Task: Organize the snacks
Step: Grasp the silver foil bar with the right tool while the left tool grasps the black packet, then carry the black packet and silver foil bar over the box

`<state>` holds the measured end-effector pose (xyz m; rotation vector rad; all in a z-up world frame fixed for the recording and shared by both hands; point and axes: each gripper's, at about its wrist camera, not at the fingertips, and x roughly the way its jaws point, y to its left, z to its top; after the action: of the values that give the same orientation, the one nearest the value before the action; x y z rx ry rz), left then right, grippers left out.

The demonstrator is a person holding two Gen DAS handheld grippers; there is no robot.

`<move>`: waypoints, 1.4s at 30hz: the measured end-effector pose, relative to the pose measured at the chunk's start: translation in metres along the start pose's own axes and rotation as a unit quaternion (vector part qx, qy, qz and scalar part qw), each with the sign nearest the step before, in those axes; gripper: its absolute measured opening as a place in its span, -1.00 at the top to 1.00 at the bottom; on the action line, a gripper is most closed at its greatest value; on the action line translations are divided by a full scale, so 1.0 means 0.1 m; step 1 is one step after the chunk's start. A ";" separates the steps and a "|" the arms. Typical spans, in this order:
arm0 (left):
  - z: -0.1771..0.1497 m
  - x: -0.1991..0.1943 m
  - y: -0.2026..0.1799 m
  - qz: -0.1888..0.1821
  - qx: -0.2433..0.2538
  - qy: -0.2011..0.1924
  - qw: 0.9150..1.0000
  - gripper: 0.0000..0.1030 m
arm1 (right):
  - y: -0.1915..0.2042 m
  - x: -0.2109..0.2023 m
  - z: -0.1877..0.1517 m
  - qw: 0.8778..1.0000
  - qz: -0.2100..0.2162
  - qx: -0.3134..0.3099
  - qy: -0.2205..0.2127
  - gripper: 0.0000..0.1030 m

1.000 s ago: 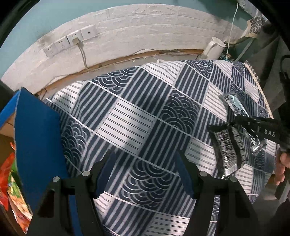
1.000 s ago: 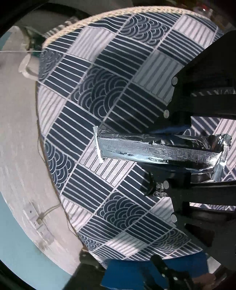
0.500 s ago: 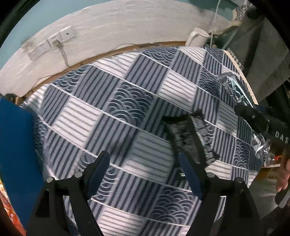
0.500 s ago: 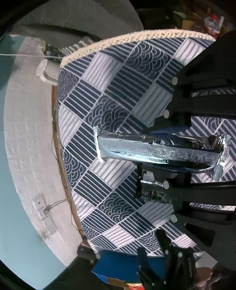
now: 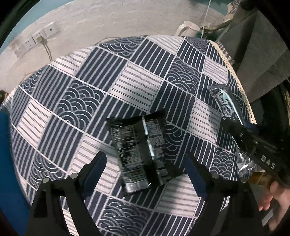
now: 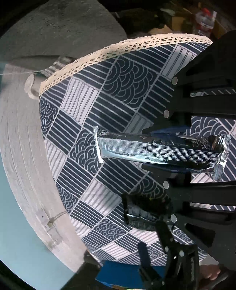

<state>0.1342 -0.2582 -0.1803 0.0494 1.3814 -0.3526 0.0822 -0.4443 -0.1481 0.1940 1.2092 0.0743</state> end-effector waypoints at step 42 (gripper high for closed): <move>-0.25 -0.53 0.52 0.065 0.030 -0.057 0.996 -0.02 | 0.65 -0.38 -0.01 0.996 0.008 -0.082 -0.020 0.45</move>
<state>0.1165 -0.1914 -0.1427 0.1652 1.2478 -0.2834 0.0710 -0.3862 -0.1012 0.0613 1.1558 0.1816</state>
